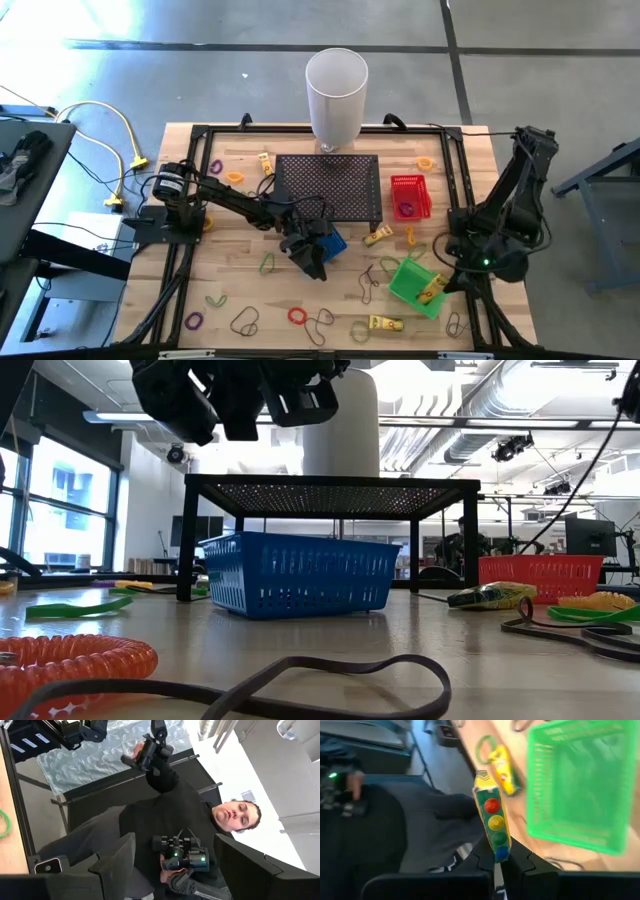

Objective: Pick & Place Office Desk Supplies
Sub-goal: Put the yellow crayon box into the green bin

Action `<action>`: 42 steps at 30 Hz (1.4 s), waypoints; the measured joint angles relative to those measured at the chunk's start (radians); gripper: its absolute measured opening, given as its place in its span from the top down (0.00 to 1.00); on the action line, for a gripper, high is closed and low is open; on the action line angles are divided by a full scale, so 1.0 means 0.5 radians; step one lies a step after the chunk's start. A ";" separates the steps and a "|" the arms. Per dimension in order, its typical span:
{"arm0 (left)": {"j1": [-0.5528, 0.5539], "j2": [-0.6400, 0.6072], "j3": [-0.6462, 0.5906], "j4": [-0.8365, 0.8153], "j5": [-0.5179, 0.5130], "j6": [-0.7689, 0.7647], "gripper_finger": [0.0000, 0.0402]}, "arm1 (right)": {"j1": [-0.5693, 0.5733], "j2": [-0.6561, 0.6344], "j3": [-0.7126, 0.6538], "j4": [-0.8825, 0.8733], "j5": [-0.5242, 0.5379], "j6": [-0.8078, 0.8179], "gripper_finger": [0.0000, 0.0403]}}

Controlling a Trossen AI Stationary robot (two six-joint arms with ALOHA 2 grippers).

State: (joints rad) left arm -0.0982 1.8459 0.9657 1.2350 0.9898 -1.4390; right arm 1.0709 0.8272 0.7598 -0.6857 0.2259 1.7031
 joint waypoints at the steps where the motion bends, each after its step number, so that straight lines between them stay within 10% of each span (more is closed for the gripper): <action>1: -0.001 0.000 0.000 0.000 0.007 0.009 0.35 | -0.059 0.001 0.015 -0.054 -0.060 0.001 0.99; 17: -0.043 0.001 0.000 0.001 0.014 -0.010 0.35 | -1.074 0.554 0.467 -0.732 -1.349 -0.900 0.99; 33: -0.112 0.001 0.000 0.000 -0.028 -0.023 0.35 | -1.335 1.242 0.557 -0.973 -1.763 -1.332 0.98; 42: -0.139 0.001 0.000 0.000 -0.038 0.050 0.35 | -1.362 1.292 0.557 -0.977 -1.882 -1.358 0.77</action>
State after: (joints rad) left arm -0.1677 1.8462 0.9657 1.2350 0.9707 -1.4139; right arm 0.3901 1.4731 1.0386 -1.1744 -0.7153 1.0243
